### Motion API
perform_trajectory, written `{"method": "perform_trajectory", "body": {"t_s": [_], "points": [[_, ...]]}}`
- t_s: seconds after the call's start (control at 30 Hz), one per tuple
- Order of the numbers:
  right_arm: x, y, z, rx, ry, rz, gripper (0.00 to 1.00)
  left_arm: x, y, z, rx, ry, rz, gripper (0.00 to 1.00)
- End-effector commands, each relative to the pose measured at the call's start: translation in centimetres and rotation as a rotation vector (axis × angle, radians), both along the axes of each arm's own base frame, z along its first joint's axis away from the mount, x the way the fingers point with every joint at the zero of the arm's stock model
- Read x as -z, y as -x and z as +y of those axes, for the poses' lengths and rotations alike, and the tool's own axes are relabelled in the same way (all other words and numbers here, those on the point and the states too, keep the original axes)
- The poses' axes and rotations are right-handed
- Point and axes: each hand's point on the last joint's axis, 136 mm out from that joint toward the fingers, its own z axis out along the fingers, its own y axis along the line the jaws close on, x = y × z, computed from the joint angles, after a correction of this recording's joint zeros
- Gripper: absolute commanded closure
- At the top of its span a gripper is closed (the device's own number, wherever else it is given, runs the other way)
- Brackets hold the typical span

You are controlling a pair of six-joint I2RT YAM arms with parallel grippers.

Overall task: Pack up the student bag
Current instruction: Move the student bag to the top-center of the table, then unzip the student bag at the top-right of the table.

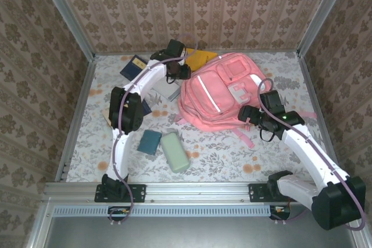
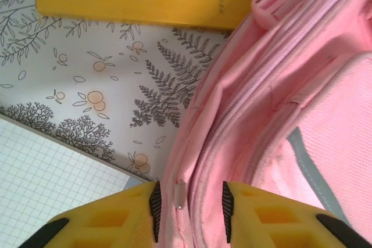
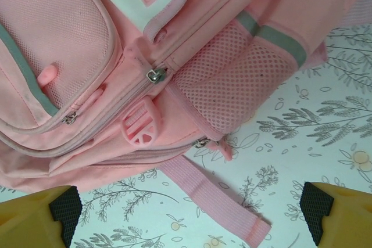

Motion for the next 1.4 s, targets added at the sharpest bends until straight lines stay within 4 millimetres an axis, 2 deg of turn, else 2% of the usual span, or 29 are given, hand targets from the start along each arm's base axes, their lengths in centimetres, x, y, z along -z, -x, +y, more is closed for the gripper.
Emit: {"method": "perform_trajectory", "body": {"t_s": [0.0, 0.07, 0.17, 0.27, 0.4, 0.57, 0.7, 0.9, 0.97, 1.1, 1.17, 1.37], "points": [[0.7, -0.5, 0.4, -0.021, -0.009, 0.000, 0.00, -3.4, 2.2, -1.0, 0.045, 0.016, -0.036, 0.55], [1.5, -0.6, 0.5, -0.026, -0.008, 0.012, 0.01, -4.0, 3.9, -1.1, 0.042, 0.024, -0.046, 0.48], [2.7, -0.6, -0.1, 0.011, -0.006, 0.041, 0.04, -4.7, 6.7, -1.1, 0.024, 0.042, -0.061, 0.46], [4.0, -0.7, -0.9, 0.078, -0.052, 0.075, 0.10, -4.5, 9.9, -1.6, 0.027, 0.057, -0.063, 0.43], [4.1, -2.4, -2.1, 0.168, -0.195, 0.025, 0.19, -4.1, 14.3, -2.1, 0.038, 0.019, -0.088, 0.39], [5.1, -4.6, -4.2, 0.280, -0.352, 0.001, 0.25, -3.3, 18.6, -4.2, 0.063, 0.050, -0.093, 0.39], [5.7, -6.9, -4.6, 0.299, -0.498, -0.009, 0.32, -2.7, 21.1, -6.5, 0.098, 0.080, -0.107, 0.39], [8.4, -7.4, -5.1, 0.337, -0.521, 0.071, 0.34, -2.0, 24.2, -9.9, 0.178, 0.090, -0.122, 0.39], [9.0, -7.1, -5.0, 0.333, -0.521, 0.086, 0.43, -1.9, 25.1, -10.6, 0.202, 0.087, -0.119, 0.39], [8.7, -6.8, -4.2, 0.324, -0.569, 0.069, 0.86, -1.5, 26.7, -11.4, 0.246, 0.060, -0.131, 0.39], [8.0, -6.6, -3.6, 0.324, -0.596, 0.056, 0.99, -1.3, 26.9, -11.4, 0.248, 0.058, -0.124, 0.41], [4.0, -5.8, -1.1, 0.346, -0.673, -0.013, 1.00, -1.3, 27.5, -11.6, 0.260, 0.100, -0.105, 0.54]]}}
